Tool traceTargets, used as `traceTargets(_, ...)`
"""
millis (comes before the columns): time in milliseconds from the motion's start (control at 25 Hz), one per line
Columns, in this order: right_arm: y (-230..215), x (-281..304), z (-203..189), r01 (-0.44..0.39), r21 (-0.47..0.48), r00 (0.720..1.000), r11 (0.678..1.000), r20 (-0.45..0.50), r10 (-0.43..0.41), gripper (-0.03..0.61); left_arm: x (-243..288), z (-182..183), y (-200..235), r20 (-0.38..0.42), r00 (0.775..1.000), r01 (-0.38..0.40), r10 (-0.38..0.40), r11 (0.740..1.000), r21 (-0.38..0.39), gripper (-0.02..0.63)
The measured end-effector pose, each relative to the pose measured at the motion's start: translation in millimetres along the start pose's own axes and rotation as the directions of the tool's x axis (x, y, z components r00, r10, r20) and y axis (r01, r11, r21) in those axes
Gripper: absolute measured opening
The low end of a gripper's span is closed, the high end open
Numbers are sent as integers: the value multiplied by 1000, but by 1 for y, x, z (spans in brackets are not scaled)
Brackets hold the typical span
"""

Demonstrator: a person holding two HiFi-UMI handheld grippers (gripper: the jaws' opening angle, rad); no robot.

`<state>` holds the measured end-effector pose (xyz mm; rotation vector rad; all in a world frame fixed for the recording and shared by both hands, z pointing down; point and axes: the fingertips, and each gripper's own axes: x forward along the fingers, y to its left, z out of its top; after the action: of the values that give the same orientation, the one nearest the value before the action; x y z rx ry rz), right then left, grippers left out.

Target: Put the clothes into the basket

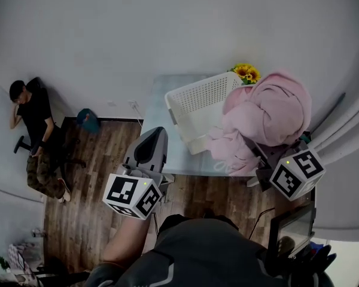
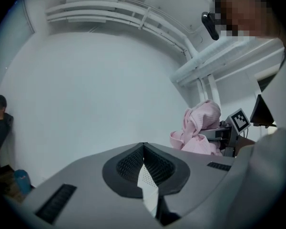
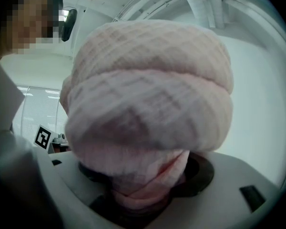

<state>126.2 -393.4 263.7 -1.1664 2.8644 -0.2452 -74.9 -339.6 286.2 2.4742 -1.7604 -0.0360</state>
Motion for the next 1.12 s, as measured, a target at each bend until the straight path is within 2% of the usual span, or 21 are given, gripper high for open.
traceTargets(360, 3, -4, 5, 48, -15, 999, 999, -3, -48, 342, -11, -5, 7, -18, 999, 31, -31, 1000, -5, 9)
traceTargets(720, -20, 23, -2, 147, -32, 988, 989, -36, -148, 343, 7, 20, 42, 45, 996, 76, -78, 997, 29, 8)
traceTargets(920, -60, 106, -23, 147, -37, 982, 988, -114, -150, 343, 65, 8, 101, 24, 998, 62, -63, 998, 4, 9)
traceTargets(1120, -82, 137, -58, 160, -51, 962, 986, -217, -167, 343, 86, -12, 125, -17, 999, 46, -46, 999, -20, 9)
